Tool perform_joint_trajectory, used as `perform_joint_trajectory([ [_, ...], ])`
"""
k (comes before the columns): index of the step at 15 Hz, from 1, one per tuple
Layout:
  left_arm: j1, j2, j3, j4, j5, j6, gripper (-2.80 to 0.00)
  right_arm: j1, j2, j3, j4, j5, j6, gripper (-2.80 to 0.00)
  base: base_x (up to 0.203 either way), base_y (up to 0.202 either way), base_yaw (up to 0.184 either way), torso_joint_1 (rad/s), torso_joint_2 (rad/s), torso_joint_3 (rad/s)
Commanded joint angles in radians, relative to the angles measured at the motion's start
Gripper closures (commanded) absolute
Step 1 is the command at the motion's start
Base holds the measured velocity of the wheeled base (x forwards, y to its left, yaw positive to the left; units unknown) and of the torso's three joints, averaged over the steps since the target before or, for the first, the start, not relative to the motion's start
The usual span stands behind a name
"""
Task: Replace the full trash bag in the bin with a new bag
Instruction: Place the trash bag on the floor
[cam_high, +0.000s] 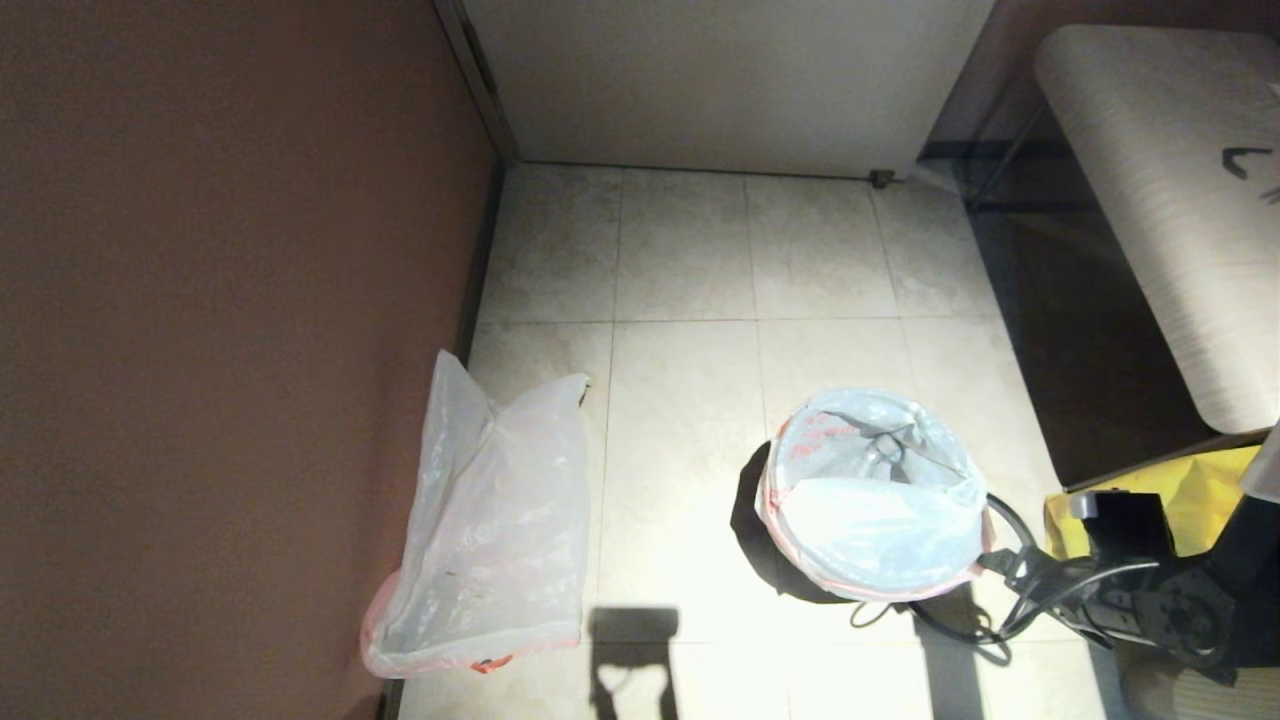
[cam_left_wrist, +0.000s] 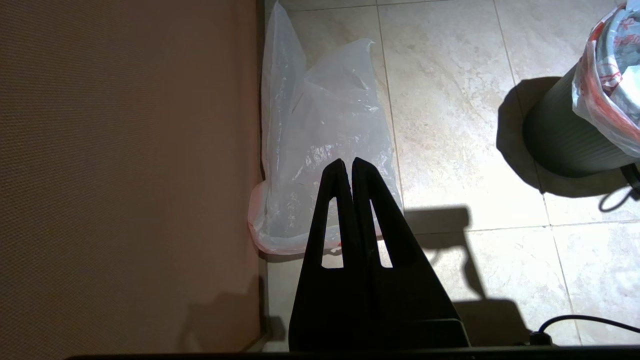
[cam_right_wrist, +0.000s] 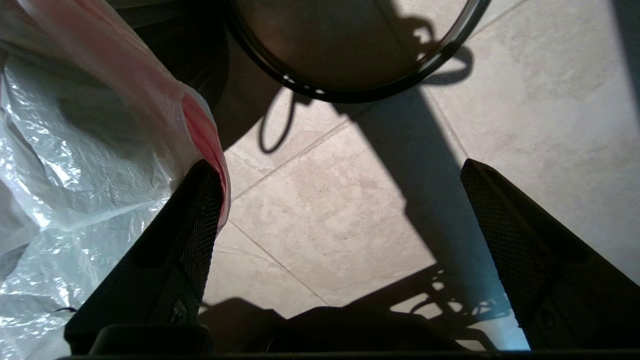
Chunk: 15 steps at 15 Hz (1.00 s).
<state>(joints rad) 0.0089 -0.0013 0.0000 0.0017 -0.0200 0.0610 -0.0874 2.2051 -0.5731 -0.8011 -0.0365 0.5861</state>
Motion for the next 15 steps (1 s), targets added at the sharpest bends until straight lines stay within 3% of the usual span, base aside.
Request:
perform_joint_trajectory([
  [1,0.0,-0.002,0.0,0.0,0.0,0.0,0.0,0.0,0.009,0.001,-0.003,-0.027,-0.019,-2.8,0.0,0.0,0.0,0.0,0.0,0.0],
  [7,0.0,-0.002,0.0,0.0,0.0,0.0,0.0,0.021,0.039,-0.019,-0.035,-0.198,-0.132,-2.8,0.0,0.0,0.0,0.0,0.0,0.0],
  [9,0.0,-0.002,0.0,0.0,0.0,0.0,0.0,0.046,0.03,-0.022,-0.064,-0.171,-0.139,-2.8,0.0,0.0,0.0,0.0,0.0,0.0],
  [11,0.0,-0.002,0.0,0.0,0.0,0.0,0.0,0.051,0.037,-0.027,-0.094,-0.085,-0.14,-2.8,0.0,0.0,0.0,0.0,0.0,0.0],
  [14,0.0,-0.002,0.0,0.0,0.0,0.0,0.0,0.063,0.091,-0.058,-0.1,-0.093,-0.198,-2.8,0.0,0.0,0.0,0.0,0.0,0.0],
  [15,0.0,-0.002,0.0,0.0,0.0,0.0,0.0,0.068,0.104,-0.07,-0.111,-0.149,-0.245,-2.8,0.0,0.0,0.0,0.0,0.0,0.0],
])
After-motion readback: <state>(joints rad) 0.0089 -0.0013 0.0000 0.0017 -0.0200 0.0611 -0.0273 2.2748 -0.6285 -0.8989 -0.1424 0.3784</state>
